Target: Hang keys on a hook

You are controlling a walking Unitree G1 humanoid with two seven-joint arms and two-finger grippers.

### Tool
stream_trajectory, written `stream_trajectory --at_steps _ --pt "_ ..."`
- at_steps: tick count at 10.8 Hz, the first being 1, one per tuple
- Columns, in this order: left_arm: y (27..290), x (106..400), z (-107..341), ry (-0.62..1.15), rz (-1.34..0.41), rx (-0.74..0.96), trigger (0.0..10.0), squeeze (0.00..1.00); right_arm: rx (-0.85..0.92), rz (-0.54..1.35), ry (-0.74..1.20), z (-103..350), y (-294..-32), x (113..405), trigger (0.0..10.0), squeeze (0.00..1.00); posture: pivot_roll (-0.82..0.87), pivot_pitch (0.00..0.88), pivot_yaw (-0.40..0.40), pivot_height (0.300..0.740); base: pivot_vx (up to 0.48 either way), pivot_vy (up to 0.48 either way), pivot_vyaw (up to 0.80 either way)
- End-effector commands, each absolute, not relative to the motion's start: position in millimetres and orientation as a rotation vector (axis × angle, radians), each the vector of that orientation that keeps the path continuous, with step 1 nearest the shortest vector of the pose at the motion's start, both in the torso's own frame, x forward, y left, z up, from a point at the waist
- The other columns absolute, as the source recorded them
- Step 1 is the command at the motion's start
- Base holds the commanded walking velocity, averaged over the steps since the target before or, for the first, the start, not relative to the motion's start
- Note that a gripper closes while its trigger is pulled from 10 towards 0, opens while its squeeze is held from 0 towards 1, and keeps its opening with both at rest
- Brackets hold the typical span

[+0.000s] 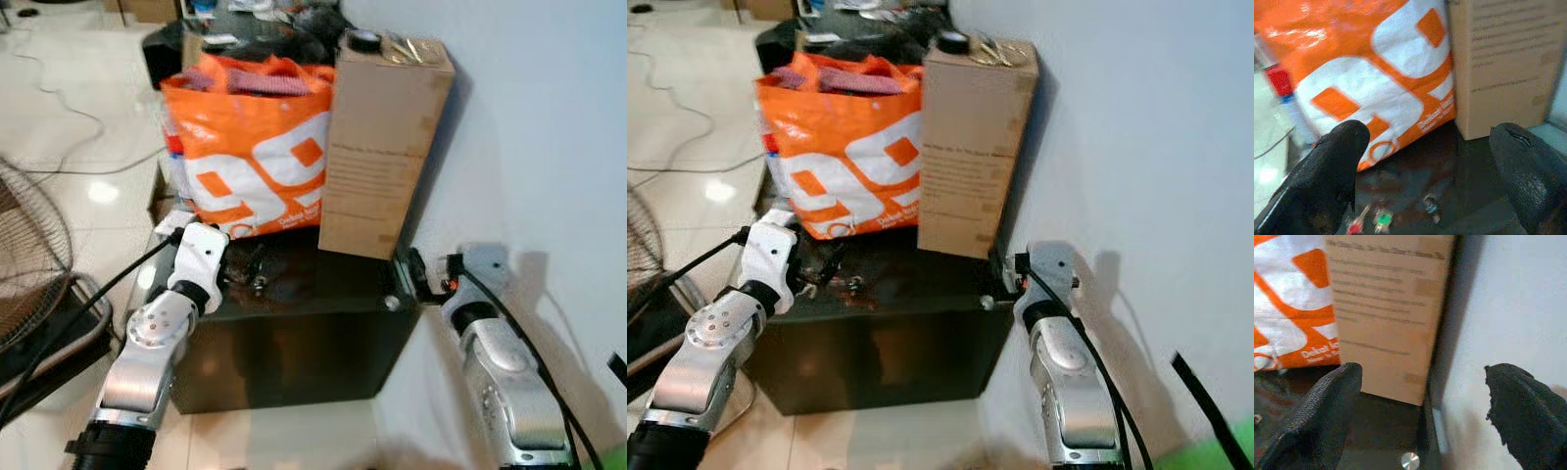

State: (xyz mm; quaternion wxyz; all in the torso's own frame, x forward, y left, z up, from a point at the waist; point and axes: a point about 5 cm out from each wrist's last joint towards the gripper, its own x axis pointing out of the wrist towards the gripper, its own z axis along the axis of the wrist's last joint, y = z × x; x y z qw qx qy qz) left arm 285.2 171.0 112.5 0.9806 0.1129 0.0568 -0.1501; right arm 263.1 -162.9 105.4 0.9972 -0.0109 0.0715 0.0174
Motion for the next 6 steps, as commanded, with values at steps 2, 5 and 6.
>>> stream_trajectory --at_steps 2,5,6 --pt "172 285 115 0.100 -0.290 0.233 10.0 0.08 -0.017 0.061 0.167 102 -163 261 10.0 0.00 -0.04 0.000 -0.016 0.740 0.000 0.000 0.00" --pt "172 285 118 0.082 -0.289 0.223 10.0 0.09 -0.073 0.142 0.151 104 -154 260 10.0 0.00 -0.03 0.000 -0.023 0.740 0.085 0.000 0.53" --pt "172 285 118 0.080 -0.289 0.219 10.0 0.10 -0.071 0.152 0.154 104 -153 261 10.0 0.00 -0.03 0.000 -0.025 0.740 0.262 0.000 0.80"
